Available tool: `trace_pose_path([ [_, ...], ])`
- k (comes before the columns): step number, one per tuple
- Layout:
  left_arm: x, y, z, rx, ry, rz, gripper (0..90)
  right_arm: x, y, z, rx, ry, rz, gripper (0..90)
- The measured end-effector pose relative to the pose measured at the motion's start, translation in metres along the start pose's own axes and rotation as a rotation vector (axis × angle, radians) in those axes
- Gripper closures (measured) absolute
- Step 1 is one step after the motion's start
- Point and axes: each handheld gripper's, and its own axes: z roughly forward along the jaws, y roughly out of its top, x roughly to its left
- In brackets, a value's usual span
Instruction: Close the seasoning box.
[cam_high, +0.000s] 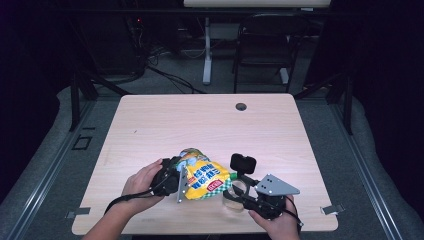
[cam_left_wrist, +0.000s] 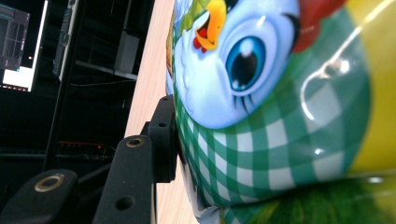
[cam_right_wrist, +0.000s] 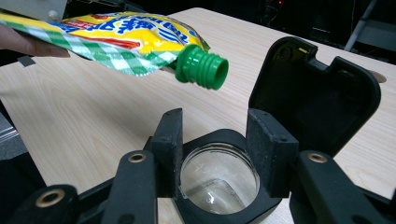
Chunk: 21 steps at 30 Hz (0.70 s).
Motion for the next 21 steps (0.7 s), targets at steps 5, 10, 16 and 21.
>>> trace_pose_path([
  [5, -0.0011, 0.0015, 0.0000, -0.001, 0.005, 0.007, 59.0, 0.0003, -0.0001, -0.0001, 0.002, 0.000, -0.004, 56.9],
  [10, -0.0041, 0.0027, 0.0023, -0.020, 0.010, -0.001, 59.0, 0.0007, -0.0001, -0.0002, 0.001, 0.000, -0.006, 57.0],
  [16, -0.0045, 0.0050, 0.0025, 0.002, 0.015, 0.034, 59.1, 0.0036, 0.0003, -0.0004, 0.004, -0.007, -0.023, 56.8],
  [21, -0.0043, 0.0064, 0.0028, 0.008, 0.016, 0.046, 59.1, 0.0063, 0.0010, -0.0008, 0.005, -0.014, -0.044, 56.4],
])
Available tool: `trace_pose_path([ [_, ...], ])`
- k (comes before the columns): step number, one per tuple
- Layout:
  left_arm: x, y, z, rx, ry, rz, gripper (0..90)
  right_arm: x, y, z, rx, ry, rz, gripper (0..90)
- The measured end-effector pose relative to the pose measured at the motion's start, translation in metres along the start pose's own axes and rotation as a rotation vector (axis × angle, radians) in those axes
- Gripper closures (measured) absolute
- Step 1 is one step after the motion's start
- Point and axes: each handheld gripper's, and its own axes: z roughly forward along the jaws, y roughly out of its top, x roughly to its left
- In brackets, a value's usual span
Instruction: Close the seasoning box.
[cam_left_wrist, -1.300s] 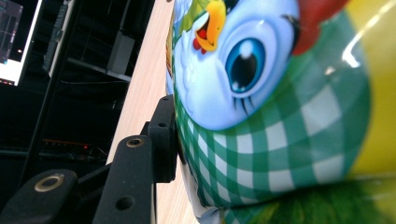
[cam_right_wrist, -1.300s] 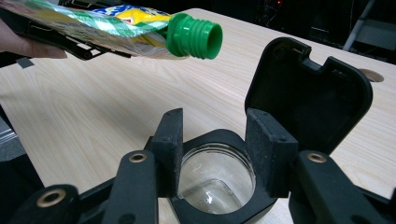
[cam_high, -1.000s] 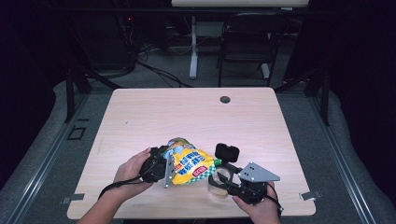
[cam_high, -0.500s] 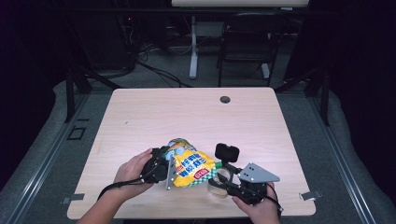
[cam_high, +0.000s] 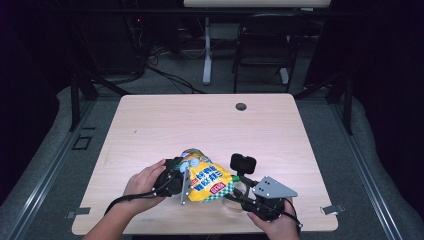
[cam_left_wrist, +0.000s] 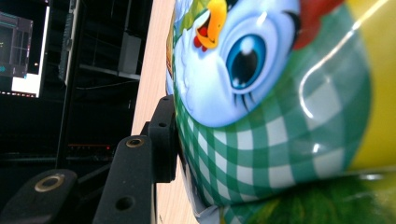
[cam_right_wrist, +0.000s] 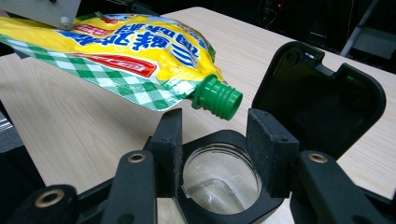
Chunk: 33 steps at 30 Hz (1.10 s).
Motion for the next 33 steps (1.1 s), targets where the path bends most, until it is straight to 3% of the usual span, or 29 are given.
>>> trace_pose_path([
  [16, -0.002, 0.000, 0.003, 0.021, -0.001, 0.026, 59.2, 0.007, 0.000, 0.002, 0.010, -0.026, -0.068, 52.5],
  [25, -0.004, 0.002, 0.005, 0.036, -0.008, 0.043, 59.2, 0.013, 0.001, 0.005, 0.012, -0.050, -0.159, 48.0],
  [33, -0.006, 0.003, 0.007, 0.038, -0.020, 0.051, 59.2, 0.015, 0.001, 0.008, 0.016, -0.051, -0.194, 45.8],
])
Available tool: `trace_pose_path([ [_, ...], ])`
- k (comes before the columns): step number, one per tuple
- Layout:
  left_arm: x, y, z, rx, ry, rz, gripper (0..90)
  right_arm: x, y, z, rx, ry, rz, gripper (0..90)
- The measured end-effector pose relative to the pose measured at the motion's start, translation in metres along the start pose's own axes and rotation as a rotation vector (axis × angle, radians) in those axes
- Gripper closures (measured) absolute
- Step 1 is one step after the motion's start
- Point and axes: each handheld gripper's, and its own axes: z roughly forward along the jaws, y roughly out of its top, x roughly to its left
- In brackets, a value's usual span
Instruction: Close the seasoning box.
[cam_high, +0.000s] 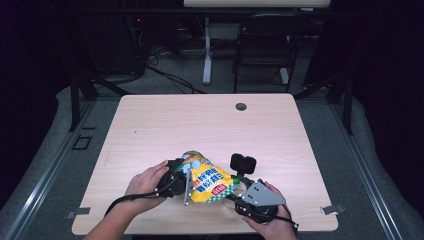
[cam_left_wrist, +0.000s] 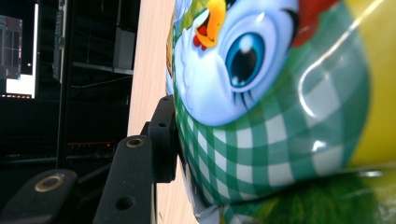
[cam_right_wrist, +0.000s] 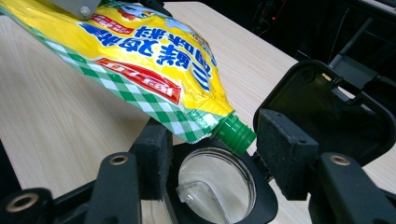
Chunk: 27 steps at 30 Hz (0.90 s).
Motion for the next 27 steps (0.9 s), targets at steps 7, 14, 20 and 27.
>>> trace_pose_path([
  [7, 0.000, 0.002, 0.001, 0.013, -0.002, 0.017, 59.2, 0.002, 0.001, 0.003, 0.005, -0.007, -0.023, 44.9],
  [14, -0.001, 0.005, 0.002, 0.016, -0.006, 0.031, 59.3, 0.006, 0.001, 0.008, 0.018, -0.016, -0.072, 46.6],
  [20, -0.002, 0.008, 0.001, 0.011, -0.005, 0.036, 59.3, 0.009, 0.002, 0.011, 0.031, -0.015, -0.102, 51.0],
  [27, -0.003, 0.010, 0.000, 0.026, 0.003, 0.058, 59.3, 0.012, 0.001, 0.014, 0.061, -0.042, -0.148, 55.9],
])
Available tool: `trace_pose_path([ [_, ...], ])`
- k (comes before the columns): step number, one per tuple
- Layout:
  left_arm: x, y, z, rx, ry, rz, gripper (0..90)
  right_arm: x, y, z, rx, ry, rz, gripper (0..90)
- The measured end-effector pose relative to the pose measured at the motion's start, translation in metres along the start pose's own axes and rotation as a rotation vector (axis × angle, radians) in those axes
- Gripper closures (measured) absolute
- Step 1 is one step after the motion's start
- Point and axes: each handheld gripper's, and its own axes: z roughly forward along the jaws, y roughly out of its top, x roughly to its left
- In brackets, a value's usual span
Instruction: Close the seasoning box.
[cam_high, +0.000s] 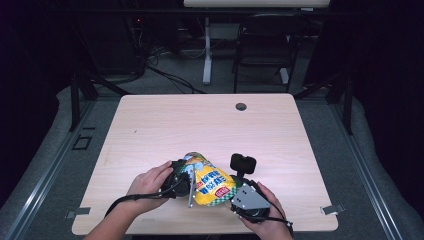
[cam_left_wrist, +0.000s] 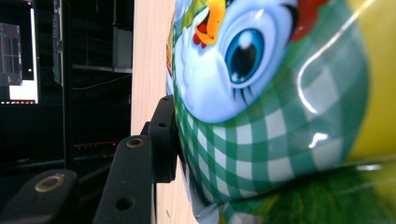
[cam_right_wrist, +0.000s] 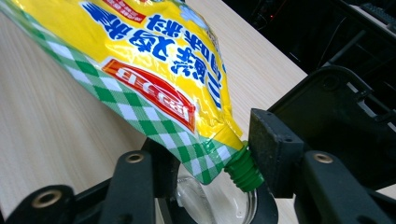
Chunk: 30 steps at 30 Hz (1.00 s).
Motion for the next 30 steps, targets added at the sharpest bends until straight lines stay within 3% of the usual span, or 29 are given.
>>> trace_pose_path([
  [22, 0.0024, 0.0000, -0.0018, 0.001, -0.005, 0.005, 59.5, 0.0037, 0.0014, 0.0001, 0.009, -0.031, -0.065, 64.8],
  [30, 0.0054, 0.0014, -0.0038, 0.016, -0.016, 0.025, 60.1, 0.0063, 0.0021, -0.0003, 0.003, -0.034, -0.103, 73.3],
])
